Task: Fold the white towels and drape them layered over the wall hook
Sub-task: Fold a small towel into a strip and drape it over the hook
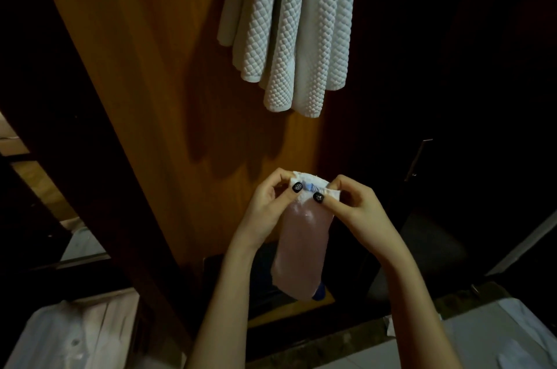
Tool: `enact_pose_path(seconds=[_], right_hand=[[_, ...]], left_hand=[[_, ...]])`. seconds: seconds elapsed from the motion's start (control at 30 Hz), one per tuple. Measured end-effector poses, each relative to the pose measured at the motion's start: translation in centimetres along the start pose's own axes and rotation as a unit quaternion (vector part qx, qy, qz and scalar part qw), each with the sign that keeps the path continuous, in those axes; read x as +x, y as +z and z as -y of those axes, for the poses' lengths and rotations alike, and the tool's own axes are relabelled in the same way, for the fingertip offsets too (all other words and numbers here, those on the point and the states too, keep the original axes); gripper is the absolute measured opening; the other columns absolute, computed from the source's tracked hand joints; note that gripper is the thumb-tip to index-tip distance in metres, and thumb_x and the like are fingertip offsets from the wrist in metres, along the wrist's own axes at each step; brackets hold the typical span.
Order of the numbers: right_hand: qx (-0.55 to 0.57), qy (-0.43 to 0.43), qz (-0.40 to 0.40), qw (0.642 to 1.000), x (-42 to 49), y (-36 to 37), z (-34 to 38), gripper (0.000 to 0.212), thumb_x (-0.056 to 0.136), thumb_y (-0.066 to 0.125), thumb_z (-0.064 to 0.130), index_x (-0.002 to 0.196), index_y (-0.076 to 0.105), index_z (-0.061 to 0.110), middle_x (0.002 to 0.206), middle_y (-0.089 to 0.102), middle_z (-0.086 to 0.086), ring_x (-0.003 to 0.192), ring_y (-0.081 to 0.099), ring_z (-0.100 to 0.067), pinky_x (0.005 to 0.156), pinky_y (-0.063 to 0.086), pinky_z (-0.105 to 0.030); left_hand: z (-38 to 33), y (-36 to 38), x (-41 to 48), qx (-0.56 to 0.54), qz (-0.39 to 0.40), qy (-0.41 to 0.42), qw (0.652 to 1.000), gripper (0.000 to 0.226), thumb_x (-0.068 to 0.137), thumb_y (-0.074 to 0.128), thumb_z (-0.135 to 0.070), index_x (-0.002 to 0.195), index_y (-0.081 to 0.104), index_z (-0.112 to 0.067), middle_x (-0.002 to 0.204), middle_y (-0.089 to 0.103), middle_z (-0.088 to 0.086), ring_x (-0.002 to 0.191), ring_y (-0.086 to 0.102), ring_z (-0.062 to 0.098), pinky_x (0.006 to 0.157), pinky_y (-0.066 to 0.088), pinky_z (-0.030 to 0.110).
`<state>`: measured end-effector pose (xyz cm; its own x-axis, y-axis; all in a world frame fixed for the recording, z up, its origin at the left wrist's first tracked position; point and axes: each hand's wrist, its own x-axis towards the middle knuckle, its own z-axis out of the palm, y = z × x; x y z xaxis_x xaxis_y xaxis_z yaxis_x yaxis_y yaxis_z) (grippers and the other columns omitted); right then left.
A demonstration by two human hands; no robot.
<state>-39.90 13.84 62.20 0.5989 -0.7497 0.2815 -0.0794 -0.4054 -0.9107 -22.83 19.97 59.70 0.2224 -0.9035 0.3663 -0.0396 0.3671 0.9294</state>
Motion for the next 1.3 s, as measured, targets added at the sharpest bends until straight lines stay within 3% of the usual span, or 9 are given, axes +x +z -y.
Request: enact_pose_path(seconds=[0.23,0.37,0.5,0.57,0.7,0.97,1.17,1.23,1.3], right_hand=[[-0.073,-0.001,-0.057,0.996,-0.3,-0.5,0.2,0.022,0.085,0.075,0.027,0.072,0.059,0.019,0.077,0.063,0.000,0.074,0.061,-0.018,0.061,0.049,-0.030],[-0.091,-0.014,-0.094,0.991,-0.2,-0.1,0.5,0.021,0.086,0.074,0.025,0.074,0.058,0.019,0.075,0.061,-0.004,0.076,0.061,-0.026,0.062,0.049,-0.041],[-0.043,0.004,-0.120,0.992,0.6,0.3,0.9,0.023,0.083,0.077,0.024,0.094,0.057,0.026,0.092,0.062,0.009,0.083,0.061,-0.004,0.067,0.052,-0.025],[-0.012,0.030,-0.075,0.997,1.2,0.1,1.0,0.024,0.083,0.077,0.025,0.102,0.063,0.020,0.099,0.066,0.005,0.089,0.065,-0.006,0.069,0.055,-0.026],[-0.030,0.002,-0.054,0.998,2.4,0.3,1.1,0.020,0.090,0.070,0.018,0.091,0.062,0.000,0.090,0.065,-0.015,0.082,0.064,-0.030,0.068,0.051,-0.043],[0.077,0.041,-0.139,0.986,3.7,1.4,0.2,0.022,0.093,0.066,0.019,0.075,0.054,0.015,0.073,0.059,0.000,0.070,0.060,-0.013,0.059,0.047,-0.026],[0.162,0.037,-0.131,0.977,4.1,0.8,0.3,0.016,0.092,0.066,0.018,0.082,0.055,0.010,0.077,0.060,-0.003,0.071,0.058,-0.016,0.064,0.046,-0.032],[0.176,0.033,-0.128,0.975,4.1,0.7,0.6,0.018,0.087,0.067,0.022,0.082,0.055,0.010,0.078,0.060,-0.004,0.072,0.059,-0.018,0.065,0.047,-0.033],[0.183,0.032,-0.127,0.974,4.2,0.4,0.7,0.016,0.088,0.067,0.021,0.082,0.056,0.011,0.077,0.062,-0.003,0.070,0.060,-0.015,0.063,0.048,-0.031]], left_hand=[[-0.4,0.3,-0.3,0.017,0.010,0.005,1.000,0.014,0.088,0.065,-0.027,0.089,0.061,-0.013,0.089,0.063,-0.005,0.086,0.060,0.012,0.075,0.050,0.024],[-0.4,0.6,-0.3,0.052,-0.037,0.022,0.998,0.009,0.088,0.066,-0.012,0.087,0.059,-0.005,0.091,0.062,0.000,0.082,0.061,0.010,0.070,0.052,0.021],[-0.7,1.0,0.1,0.039,-0.083,0.040,0.995,0.013,0.089,0.065,-0.005,0.082,0.061,-0.016,0.087,0.066,-0.013,0.084,0.063,0.005,0.073,0.054,0.022],[-0.9,1.1,0.4,0.018,-0.097,0.045,0.994,0.014,0.089,0.065,-0.003,0.083,0.062,-0.016,0.087,0.068,-0.011,0.084,0.065,0.004,0.072,0.053,0.019],[-0.4,1.4,0.3,0.004,-0.150,0.038,0.988,0.019,0.089,0.066,-0.004,0.095,0.061,-0.021,0.096,0.067,-0.009,0.095,0.065,0.004,0.080,0.052,0.021],[3.2,0.8,-2.7,0.095,-0.187,-0.019,0.978,0.037,0.091,0.061,0.001,0.099,0.057,-0.035,0.106,0.061,-0.017,0.102,0.058,-0.012,0.098,0.046,0.016],[5.4,0.1,-2.7,0.109,-0.171,-0.084,0.976,0.025,0.087,0.070,-0.012,0.089,0.061,-0.034,0.094,0.065,-0.014,0.088,0.062,-0.008,0.079,0.048,0.010],[6.0,0.2,-2.7,0.151,-0.138,-0.104,0.973,0.025,0.088,0.071,-0.016,0.079,0.053,-0.032,0.082,0.055,-0.016,0.076,0.055,-0.005,0.072,0.043,0.004],[6.4,0.3,-2.9,0.188,-0.094,-0.090,0.974,0.042,0.088,0.070,-0.017,0.068,0.034,-0.020,0.068,0.031,-0.008,0.059,0.032,0.004,0.058,0.034,0.015]])
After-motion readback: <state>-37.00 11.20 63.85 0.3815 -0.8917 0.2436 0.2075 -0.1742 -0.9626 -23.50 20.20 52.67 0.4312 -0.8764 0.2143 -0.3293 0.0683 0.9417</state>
